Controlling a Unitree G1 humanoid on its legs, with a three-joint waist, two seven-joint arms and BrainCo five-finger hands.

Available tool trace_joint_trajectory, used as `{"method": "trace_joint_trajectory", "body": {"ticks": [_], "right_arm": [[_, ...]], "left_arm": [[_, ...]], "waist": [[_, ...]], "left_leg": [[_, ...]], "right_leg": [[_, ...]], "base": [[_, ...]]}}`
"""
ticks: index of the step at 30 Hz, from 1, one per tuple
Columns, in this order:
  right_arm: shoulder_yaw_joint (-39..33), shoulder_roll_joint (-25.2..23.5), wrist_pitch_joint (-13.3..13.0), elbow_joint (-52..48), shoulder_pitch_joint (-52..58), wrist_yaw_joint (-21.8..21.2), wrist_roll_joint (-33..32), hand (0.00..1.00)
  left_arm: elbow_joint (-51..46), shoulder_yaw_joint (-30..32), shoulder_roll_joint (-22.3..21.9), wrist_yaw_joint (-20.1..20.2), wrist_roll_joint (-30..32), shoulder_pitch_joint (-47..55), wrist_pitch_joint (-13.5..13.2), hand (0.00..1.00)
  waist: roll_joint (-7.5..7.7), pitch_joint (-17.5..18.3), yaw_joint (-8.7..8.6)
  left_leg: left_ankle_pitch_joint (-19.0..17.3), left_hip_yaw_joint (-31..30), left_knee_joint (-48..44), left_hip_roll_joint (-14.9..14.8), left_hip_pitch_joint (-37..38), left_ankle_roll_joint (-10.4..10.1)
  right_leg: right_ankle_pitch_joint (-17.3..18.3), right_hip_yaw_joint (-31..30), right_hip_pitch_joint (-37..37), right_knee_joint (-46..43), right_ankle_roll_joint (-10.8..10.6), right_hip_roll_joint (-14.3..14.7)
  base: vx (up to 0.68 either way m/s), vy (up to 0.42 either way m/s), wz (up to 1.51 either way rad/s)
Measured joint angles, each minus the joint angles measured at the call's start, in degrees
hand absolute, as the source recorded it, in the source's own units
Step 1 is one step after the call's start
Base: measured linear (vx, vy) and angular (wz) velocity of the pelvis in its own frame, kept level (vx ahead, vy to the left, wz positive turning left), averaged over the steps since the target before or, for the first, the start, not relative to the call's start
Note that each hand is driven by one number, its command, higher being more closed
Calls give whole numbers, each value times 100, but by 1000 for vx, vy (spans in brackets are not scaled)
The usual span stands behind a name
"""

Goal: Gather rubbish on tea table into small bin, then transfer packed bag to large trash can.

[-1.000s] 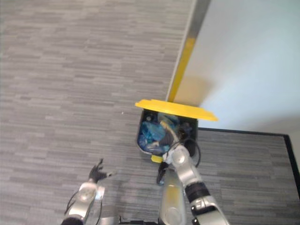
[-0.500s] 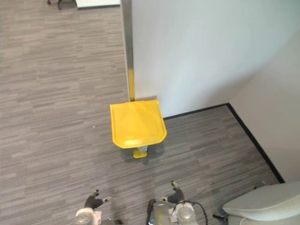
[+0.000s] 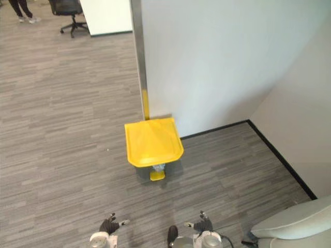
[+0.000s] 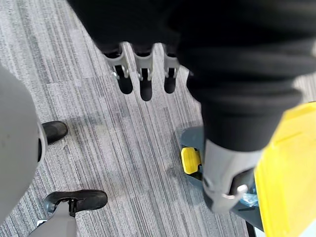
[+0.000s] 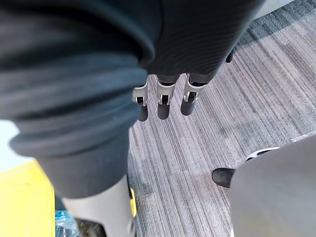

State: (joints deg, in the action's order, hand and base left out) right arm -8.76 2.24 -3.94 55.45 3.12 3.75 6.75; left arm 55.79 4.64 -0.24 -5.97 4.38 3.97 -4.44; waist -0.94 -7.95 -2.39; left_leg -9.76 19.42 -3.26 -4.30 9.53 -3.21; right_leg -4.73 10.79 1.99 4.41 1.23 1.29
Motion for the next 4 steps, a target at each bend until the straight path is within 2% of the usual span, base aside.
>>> {"method": "trace_joint_trajectory", "body": {"ticks": [4], "right_arm": [[-1, 4, 1, 50, -11, -34, 2, 0]], "left_arm": [[30, 62, 3, 1, 0, -19, 11, 0]], "waist": [[13, 21, 13]], "left_leg": [[24, -139, 76, 35, 29, 5]], "right_leg": [[-46, -4, 18, 96, 10, 9]], "base": [[0, 0, 0]]}}
